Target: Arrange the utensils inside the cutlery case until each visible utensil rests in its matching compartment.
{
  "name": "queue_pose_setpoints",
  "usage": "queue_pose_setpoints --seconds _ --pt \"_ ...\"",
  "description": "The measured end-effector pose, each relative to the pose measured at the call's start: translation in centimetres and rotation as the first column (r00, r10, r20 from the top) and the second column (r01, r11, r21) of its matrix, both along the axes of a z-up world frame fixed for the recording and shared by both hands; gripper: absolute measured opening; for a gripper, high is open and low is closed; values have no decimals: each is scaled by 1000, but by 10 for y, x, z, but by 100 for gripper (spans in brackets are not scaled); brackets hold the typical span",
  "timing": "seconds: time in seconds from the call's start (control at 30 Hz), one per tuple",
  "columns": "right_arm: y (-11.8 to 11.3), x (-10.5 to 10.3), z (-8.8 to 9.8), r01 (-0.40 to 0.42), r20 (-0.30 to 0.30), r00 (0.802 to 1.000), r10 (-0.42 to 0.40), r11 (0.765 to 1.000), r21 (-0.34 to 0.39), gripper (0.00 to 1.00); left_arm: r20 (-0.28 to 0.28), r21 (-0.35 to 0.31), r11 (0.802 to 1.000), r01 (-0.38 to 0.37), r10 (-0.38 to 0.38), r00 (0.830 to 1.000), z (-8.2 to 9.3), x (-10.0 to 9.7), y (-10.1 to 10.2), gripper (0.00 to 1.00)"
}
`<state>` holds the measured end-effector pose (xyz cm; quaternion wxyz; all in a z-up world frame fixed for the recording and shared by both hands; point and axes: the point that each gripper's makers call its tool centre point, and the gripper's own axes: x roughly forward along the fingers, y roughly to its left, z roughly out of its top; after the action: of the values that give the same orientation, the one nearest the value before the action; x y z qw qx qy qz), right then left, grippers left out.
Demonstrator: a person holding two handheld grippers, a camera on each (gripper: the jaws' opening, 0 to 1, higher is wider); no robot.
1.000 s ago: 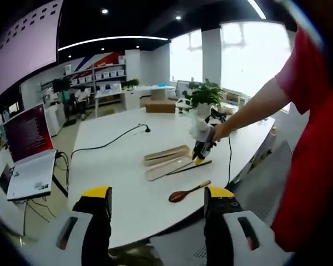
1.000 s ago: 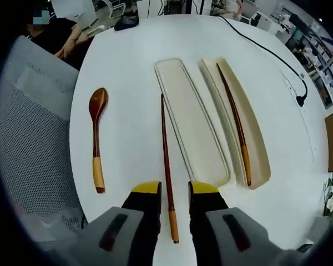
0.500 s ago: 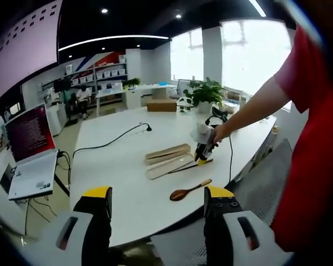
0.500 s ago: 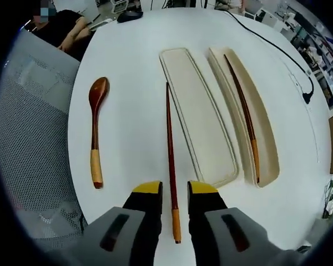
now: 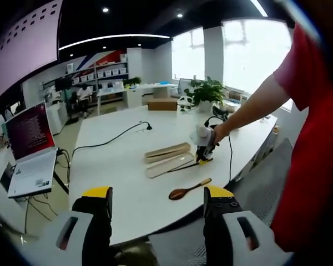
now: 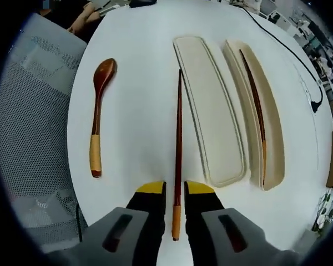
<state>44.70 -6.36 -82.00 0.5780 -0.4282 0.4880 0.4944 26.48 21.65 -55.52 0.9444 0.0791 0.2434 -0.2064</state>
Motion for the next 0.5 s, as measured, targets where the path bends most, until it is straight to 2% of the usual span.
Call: queue_pose_setpoints --seconds 0.07,0.13,0.2,0.37,0.43,0.47,0.5 --pt "0 1 0 8 -7 1000 -8 1000 -13 8 2 2 1000 1 -1 1000 1 0 0 68" --pt "0 1 -1 11 0 1000 -11 1000 -29 1 3 0 1000 -1 1 1000 1 1 0 68" --pt "0 1 0 5 2 1000 -5 999 -36 1 3 1 1000 -2 2 1000 0 1 0 68" --pt "-2 4 0 115 -14 993 -116 991 -63 0 12 -1 1000 -9 9 1000 1 -1 0 68" --pt "-3 3 0 91 -7 996 -91 994 -52 0 14 -5 1000 -15 15 1000 1 -1 0 68" --pt "0 6 0 31 5 999 -31 999 -26 0 17 -8 1000 -16 16 1000 1 -2 -1 68" --pt "-4 4 0 69 -5 998 -69 997 -30 0 19 -10 1000 -13 13 1000 2 -2 -2 68"
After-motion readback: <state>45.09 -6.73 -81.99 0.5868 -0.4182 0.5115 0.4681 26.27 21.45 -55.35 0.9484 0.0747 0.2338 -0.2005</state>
